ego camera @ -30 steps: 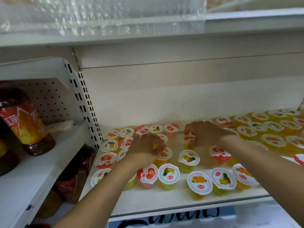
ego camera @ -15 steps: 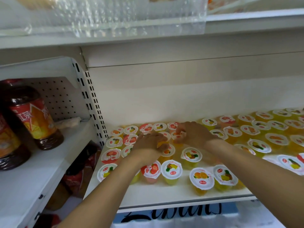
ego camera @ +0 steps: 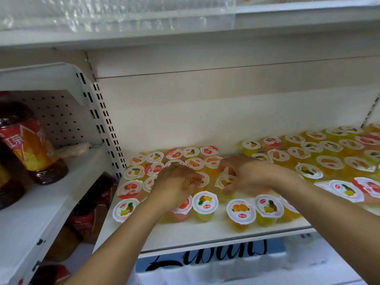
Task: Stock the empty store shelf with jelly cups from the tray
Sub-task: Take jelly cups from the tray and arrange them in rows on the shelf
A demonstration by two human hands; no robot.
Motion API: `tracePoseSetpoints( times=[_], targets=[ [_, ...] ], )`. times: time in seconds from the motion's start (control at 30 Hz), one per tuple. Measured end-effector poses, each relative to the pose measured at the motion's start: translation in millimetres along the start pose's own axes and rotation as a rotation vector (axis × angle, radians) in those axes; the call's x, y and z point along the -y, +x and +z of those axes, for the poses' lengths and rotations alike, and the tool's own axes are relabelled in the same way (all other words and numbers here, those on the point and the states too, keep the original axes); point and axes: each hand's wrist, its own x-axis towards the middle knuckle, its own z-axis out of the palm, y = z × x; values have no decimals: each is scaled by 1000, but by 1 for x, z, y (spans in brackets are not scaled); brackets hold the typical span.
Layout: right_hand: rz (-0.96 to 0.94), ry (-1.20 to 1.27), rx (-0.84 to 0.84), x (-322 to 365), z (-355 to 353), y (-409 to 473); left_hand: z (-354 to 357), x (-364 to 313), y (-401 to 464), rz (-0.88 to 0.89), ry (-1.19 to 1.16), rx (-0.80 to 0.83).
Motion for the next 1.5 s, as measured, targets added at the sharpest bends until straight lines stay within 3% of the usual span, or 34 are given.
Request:
tracePoseSetpoints(
  times=[0.23,0.63,0.77,0.83,0.97,1.2,1.5],
  targets=[
    [-14,93,-172,1,19,20,-3,-4,-1,-10,-27,-16],
    [28,85,-241,6,26,9,-8,-11,-4,-19,0,-1],
    [-84,169,-313,3,22,-17,-6,-13,-18,33,-146,-94],
    [-150,160,-240,-1,21,-36,-2,-18,-31,118,-213,-127],
    [-86,-63,-85,-6,28,-68,2,-29,-48,197,-142,-122],
    [-37,-174,-362,5,51,-65,3,-37,-53,106,-26,-135],
    [-38,-192,-472,7,62,-54,9,-44,-59,-12,98,-194]
  ],
)
